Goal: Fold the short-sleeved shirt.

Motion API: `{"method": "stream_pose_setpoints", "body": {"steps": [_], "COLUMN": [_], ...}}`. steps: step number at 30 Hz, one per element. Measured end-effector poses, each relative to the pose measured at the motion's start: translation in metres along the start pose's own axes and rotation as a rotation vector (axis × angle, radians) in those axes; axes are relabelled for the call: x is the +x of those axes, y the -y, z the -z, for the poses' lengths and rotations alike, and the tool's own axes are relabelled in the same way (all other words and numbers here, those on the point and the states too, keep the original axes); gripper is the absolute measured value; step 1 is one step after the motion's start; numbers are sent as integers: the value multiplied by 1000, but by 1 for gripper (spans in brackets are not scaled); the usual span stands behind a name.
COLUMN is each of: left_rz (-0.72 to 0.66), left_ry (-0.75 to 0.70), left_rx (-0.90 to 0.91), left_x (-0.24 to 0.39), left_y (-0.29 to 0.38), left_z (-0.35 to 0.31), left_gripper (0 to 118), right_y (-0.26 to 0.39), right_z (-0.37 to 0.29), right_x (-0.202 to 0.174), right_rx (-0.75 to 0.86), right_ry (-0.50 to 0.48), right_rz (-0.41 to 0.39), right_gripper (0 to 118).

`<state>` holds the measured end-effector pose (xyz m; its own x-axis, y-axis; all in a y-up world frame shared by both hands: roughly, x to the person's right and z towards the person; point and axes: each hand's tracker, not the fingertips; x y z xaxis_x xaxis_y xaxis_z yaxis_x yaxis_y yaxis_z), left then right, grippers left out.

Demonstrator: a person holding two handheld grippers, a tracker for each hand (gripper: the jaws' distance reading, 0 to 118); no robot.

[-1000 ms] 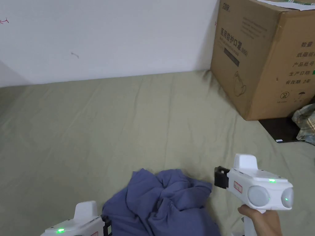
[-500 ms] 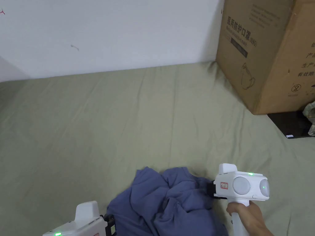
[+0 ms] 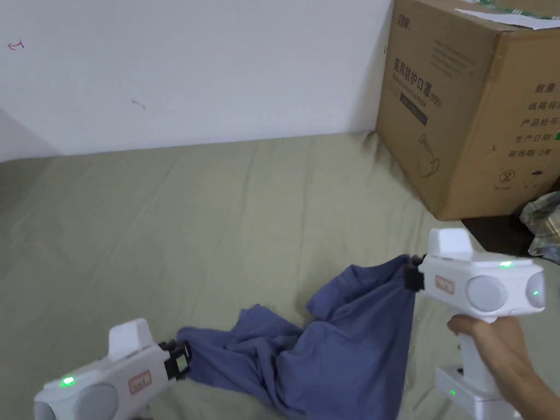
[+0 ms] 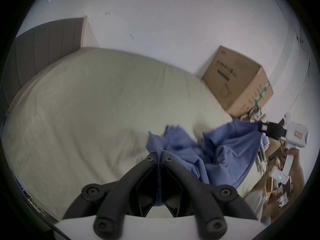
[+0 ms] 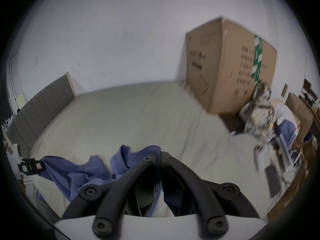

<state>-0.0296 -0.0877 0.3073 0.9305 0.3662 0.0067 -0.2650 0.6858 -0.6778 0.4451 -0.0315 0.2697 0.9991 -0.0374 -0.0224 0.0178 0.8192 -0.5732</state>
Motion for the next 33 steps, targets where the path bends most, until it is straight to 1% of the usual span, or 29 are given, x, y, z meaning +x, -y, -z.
{"method": "stream_pose_setpoints", "body": {"steps": [1, 3, 5, 8, 13, 14, 19, 20, 21, 23, 24, 27, 28, 29, 31, 32, 33], "left_rz": [-7, -20, -24, -35, 18, 27, 59, 74, 107, 121, 129, 157, 171, 173, 161, 148, 135], "left_ry": [-2, -14, -4, -30, -115, -130, -153, -175, -203, -227, -239, -285, -305, -319, -321, -319, -317], "left_rx": [38, 89, 118, 203, 306, 322, 390, 406, 421, 430, 430, 430, 429, 435, 427, 415, 399], "left_x": [-1, -6, -11, -13, -2, 3, 20, 23, 26, 27, 27, 21, 19, 16, 5, -2, -8], "left_y": [-16, -52, -88, -146, -232, -248, -317, -328, -337, -353, -360, -375, -377, -376, -370, -365, -357], "left_z": [-6, -14, -23, -38, -52, -54, -62, -62, -61, -55, -52, -36, -30, -25, -10, -3, 4], "left_gripper": [1, 1, 1, 1, 1, 1, 1, 1, 1, 1, 1, 1, 1, 1, 1, 1, 1], "right_y": [-15, -41, -68, -103, -157, -167, -213, -219, -224, -233, -235, -237, -238, -233, -224, -216, -208], "right_z": [-14, -32, -45, -57, -57, -56, -46, -43, -37, -27, -21, -2, 3, 9, 22, 30, 37], "right_x": [0, 15, 22, 33, 36, 35, 23, 18, 14, 5, 2, -11, -14, -18, -23, -25, -25], "right_rx": [30, 85, 127, 188, 287, 278, 345, 303, 315, 324, 283, 286, 378, 376, 366, 320, 312], "right_ry": [14, 31, 57, 77, 94, 95, 92, 44, 50, 59, 97, 102, 100, 97, 93, 85, 82], "right_rz": [0, 7, 15, 22, 32, 28, 2, 41, 29, 13, 33, 36, -30, -30, -17, 29, 39], "right_gripper": [2, 2, 2, 2, 2, 3, 2, 2, 2, 2, 3, 3, 3, 3, 3, 3, 3]}}
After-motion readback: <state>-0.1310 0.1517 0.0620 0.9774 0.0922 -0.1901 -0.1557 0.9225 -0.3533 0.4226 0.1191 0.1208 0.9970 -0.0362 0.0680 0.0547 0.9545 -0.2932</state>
